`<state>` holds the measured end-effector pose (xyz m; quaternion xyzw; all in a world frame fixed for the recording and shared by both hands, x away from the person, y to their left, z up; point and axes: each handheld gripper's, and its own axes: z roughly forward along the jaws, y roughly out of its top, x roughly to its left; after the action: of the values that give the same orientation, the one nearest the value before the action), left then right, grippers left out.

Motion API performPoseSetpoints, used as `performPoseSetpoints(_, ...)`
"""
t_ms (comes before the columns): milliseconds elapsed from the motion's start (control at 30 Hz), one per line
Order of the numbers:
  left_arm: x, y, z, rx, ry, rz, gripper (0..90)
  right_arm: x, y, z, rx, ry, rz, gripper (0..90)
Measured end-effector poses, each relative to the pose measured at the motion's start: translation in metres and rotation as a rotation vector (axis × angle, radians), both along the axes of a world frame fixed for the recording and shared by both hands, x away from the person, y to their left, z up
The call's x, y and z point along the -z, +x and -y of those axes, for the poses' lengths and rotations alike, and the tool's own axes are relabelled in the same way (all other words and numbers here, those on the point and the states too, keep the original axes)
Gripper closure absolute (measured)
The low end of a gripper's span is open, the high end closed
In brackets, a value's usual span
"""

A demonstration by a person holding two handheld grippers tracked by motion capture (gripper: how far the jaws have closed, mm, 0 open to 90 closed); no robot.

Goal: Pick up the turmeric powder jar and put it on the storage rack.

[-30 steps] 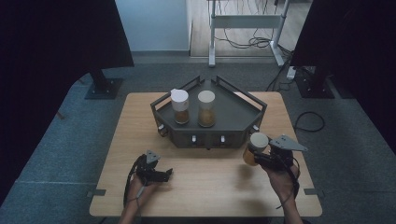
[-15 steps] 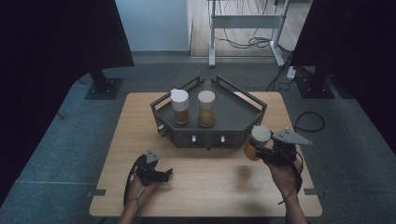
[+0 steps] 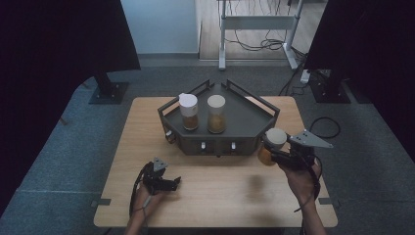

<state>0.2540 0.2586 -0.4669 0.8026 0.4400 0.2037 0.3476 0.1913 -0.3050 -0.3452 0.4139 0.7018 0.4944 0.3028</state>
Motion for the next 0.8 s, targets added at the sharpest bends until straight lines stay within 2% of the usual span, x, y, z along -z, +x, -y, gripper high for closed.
performPoseSetpoints(433, 0.0, 0.0, 0.0, 0.002, 0.003, -0.001, 3.5, -0.013, 0.001, 0.0, 0.009, -0.006, 0.017, 33.2)
performPoseSetpoints(800, -0.001, 0.0, 0.0, 0.002, 0.003, -0.002, 3.5, -0.019, 0.009, -0.006, 0.007, 0.002, 0.032, 33.1)
